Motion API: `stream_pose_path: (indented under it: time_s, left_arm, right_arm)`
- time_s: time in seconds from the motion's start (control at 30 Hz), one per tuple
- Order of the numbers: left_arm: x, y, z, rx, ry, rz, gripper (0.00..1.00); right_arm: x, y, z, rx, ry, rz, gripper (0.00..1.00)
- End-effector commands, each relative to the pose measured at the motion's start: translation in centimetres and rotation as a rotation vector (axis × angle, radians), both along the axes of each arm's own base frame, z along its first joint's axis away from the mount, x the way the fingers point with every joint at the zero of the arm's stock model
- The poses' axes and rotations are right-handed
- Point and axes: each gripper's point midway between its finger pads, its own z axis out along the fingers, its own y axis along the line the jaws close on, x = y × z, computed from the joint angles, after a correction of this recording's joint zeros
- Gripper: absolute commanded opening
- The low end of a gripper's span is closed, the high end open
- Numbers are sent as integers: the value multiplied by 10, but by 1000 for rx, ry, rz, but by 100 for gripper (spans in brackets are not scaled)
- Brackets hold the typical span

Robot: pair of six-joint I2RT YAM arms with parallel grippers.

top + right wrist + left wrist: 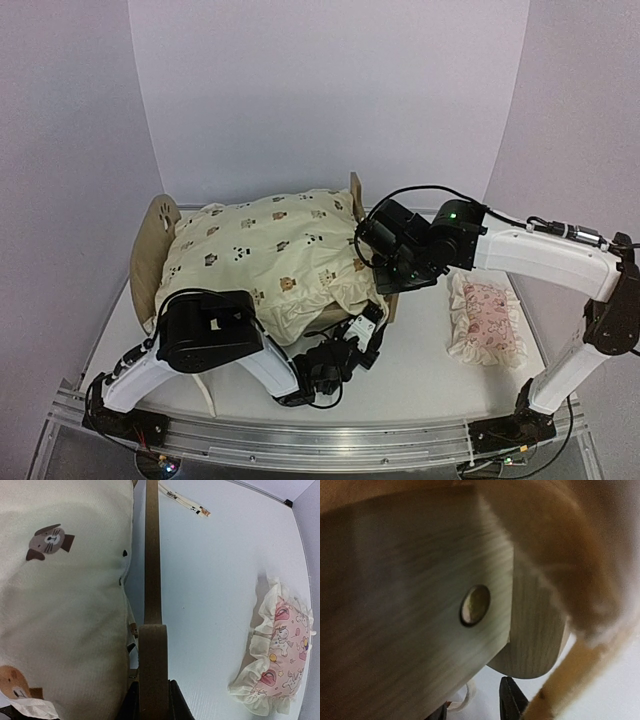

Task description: Set up the pet bed

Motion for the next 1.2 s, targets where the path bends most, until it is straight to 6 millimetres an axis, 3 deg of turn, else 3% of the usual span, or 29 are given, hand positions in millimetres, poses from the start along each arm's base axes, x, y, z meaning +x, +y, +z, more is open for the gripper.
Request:
stream_pose_path:
  time_s: [0.0,0.17,0.23,0.5,0.93,1.17]
  left_arm:
    - [42,9,36,-111,-44,109,27]
    - [45,7,32,-102,-38,125,5]
    - [45,5,30,-95,-37,116,0]
    - [26,10,30,-47,55,4,0]
    - [-37,14,47,20,342,-326,0]
    - [-67,14,49,26,520,-452,0]
  right_arm:
    - [-8,6,38,87,-82,9,0]
    - [-8,6,37,85,-80,10,0]
    - [-8,6,36,84,-80,10,0]
    - [-5,-2,31,42,-106,-13,0]
    - [7,-4,12,-8,-104,-46,0]
    - [10,-9,-9,-2,-78,-75,0]
